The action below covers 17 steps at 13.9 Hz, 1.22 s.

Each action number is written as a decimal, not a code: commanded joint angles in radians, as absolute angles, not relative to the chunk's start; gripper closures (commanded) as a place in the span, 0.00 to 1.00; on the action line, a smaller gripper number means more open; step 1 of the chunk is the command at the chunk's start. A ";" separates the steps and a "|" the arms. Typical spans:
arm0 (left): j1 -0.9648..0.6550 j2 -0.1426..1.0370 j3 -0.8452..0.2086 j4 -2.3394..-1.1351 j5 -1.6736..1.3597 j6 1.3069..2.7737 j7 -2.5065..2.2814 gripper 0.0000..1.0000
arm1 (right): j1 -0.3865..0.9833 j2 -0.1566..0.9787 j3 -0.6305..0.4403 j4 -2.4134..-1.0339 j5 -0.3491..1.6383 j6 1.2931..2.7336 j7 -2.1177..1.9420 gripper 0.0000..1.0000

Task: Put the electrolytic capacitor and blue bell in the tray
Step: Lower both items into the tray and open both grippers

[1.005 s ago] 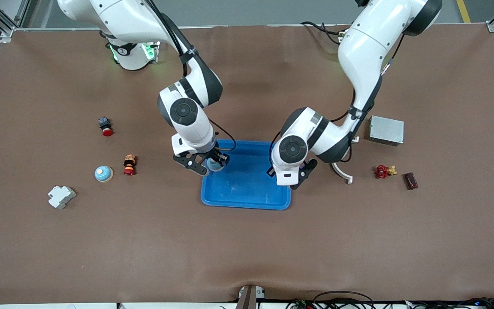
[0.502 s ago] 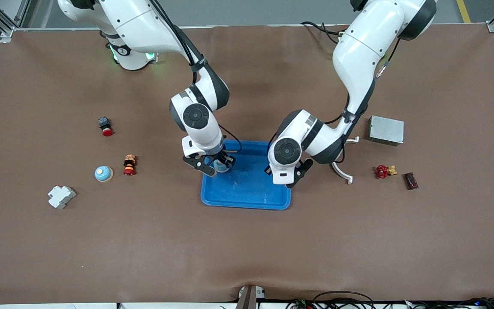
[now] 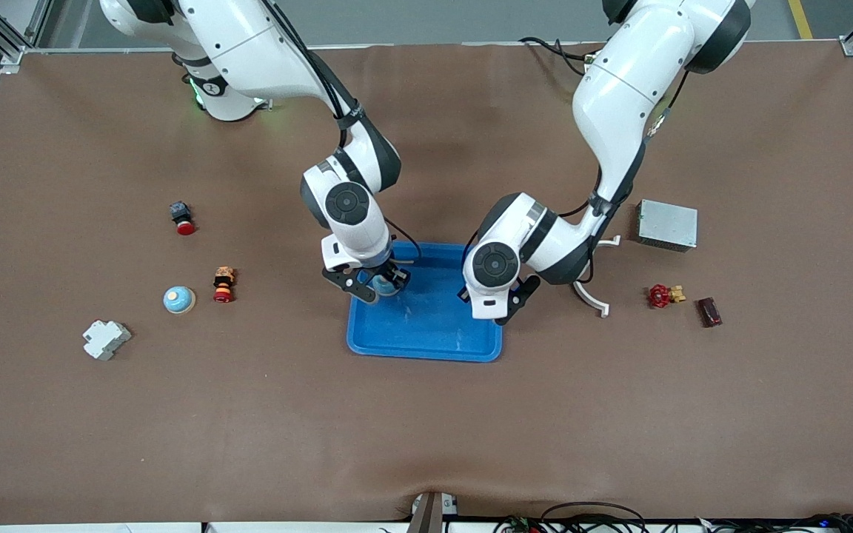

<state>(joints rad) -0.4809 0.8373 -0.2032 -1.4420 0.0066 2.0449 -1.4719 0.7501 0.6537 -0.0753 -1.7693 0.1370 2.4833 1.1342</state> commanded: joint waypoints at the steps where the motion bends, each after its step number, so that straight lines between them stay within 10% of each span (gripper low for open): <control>1: -0.492 0.847 -0.193 -1.424 0.012 2.048 -1.480 0.60 | 0.767 0.676 -0.084 -1.743 0.147 2.490 1.175 1.00; 4: -0.498 0.845 -0.192 -1.424 0.015 2.048 -1.479 0.01 | 0.776 0.695 -0.084 -1.735 0.147 2.499 1.195 1.00; 9: -0.499 0.809 -0.190 -1.420 0.014 2.037 -1.479 0.00 | 0.784 0.706 -0.084 -1.733 0.147 2.511 1.213 0.94; 11: -0.488 0.770 -0.189 -1.420 0.018 1.991 -1.470 0.00 | 0.782 0.706 -0.084 -1.735 0.146 2.511 1.221 0.00; 17: -0.387 0.585 -0.199 -1.434 0.045 1.714 -1.134 0.00 | 0.781 0.695 -0.086 -1.724 0.135 2.493 1.200 0.00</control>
<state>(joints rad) -0.4335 0.6592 -0.1927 -1.3998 0.0305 1.7690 -1.2432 0.7723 0.6923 -0.0754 -1.7544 0.1365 2.5107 1.1985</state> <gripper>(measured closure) 0.000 0.000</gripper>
